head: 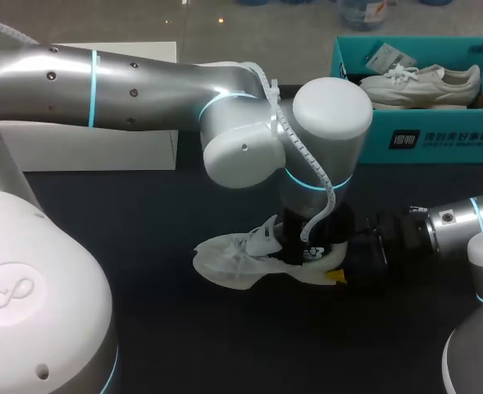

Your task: Take the shoe out of the shoebox, open the shoe tongue, remove and reinsert the insole, then place the shoe into the shoebox

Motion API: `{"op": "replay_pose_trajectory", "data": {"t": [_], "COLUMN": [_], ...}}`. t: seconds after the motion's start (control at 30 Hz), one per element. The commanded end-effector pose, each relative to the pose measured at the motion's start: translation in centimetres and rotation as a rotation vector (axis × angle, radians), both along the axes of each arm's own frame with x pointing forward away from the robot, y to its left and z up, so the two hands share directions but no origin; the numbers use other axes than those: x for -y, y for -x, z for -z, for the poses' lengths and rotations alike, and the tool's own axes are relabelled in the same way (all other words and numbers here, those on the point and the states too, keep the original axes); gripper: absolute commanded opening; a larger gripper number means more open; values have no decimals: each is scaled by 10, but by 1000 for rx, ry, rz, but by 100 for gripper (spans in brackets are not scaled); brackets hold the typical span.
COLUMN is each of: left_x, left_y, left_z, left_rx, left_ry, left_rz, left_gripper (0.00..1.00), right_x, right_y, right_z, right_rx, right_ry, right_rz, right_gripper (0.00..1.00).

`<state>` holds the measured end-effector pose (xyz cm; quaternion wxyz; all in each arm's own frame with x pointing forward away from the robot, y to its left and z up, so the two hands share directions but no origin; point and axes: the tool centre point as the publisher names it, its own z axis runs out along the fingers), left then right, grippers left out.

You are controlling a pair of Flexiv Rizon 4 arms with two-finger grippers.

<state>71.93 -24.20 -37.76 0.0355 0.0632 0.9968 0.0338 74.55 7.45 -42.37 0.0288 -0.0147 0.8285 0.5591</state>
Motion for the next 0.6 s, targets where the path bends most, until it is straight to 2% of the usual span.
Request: {"op": "replay_pose_trajectory", "data": {"t": [0.03,0.27,0.3,0.33,0.37,0.6], "left_x": [5,-8,-10,-11,-12,-16], "left_y": [-1,4,3,3,1,-7], "left_z": [27,61,64,66,68,63], "left_rx": [-36,-48,-49,-48,-39,-28], "left_ry": [-30,-65,-63,-62,-58,-32], "left_rz": [6,7,7,7,-2,-7], "left_gripper": [35,35,30,21,0,0], "right_x": [-2,-2,-2,-2,-2,-2], "right_y": [0,0,0,0,0,0], "right_z": [3,3,3,3,3,3], "right_rx": [-1,-1,-1,-1,-1,-1], "right_ry": [4,4,4,4,4,4], "right_rz": [1,1,1,1,1,1], "right_gripper": [0,0,0,0,0,0]}}
